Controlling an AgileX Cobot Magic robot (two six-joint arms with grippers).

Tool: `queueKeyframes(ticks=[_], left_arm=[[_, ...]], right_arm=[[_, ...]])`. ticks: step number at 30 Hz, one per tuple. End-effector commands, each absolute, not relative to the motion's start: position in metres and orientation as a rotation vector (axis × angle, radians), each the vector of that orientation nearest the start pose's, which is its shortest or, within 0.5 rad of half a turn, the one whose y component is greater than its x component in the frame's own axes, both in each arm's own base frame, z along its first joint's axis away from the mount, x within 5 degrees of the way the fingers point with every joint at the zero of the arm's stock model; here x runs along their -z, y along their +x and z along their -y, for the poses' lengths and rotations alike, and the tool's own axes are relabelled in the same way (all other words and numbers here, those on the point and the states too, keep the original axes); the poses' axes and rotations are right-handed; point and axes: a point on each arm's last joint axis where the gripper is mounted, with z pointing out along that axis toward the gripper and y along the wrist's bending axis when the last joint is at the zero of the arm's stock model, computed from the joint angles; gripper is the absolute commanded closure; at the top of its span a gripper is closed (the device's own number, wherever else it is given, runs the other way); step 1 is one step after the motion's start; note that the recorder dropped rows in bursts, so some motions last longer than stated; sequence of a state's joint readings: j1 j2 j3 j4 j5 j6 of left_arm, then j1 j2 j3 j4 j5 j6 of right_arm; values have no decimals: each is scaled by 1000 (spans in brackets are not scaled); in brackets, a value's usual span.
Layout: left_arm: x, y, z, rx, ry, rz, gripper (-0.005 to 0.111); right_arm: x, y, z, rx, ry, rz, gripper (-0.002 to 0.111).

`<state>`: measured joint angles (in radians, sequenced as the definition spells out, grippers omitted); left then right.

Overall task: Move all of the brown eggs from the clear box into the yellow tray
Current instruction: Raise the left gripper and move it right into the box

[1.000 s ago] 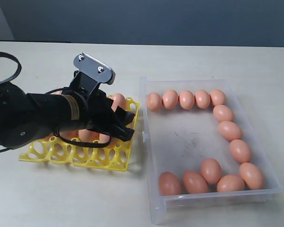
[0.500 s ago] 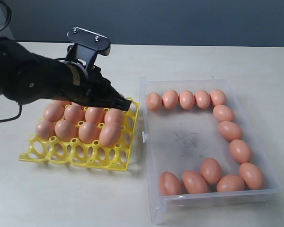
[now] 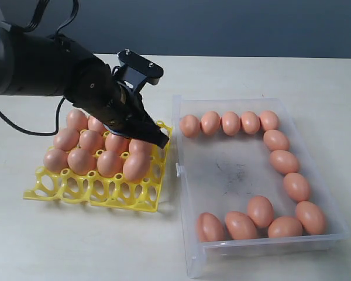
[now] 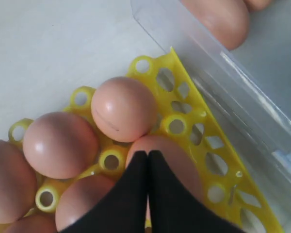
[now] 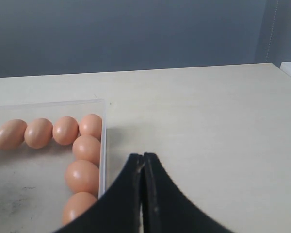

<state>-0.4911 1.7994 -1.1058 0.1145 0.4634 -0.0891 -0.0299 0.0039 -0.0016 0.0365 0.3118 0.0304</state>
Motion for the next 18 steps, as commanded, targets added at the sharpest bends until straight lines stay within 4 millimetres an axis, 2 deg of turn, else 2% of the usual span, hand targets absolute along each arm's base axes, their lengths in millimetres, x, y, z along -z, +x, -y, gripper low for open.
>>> queueKeyframes(ticks=[1,6,14,18], left_arm=[[-182,325,168,92,655,-2580,106],[-177,327,169,89,668,-2570,106],[-148,328,171,69,727,-2650,106],[-153,331,170,32,776,-2598,106]], right_arm=[[-186,54,1,-31,73,-1787,109],[-186,54,1,-31,73,-1787,109],[-186,54,1,-31,73,-1787,109],[-186,54,1,-31,73,-1787,109]])
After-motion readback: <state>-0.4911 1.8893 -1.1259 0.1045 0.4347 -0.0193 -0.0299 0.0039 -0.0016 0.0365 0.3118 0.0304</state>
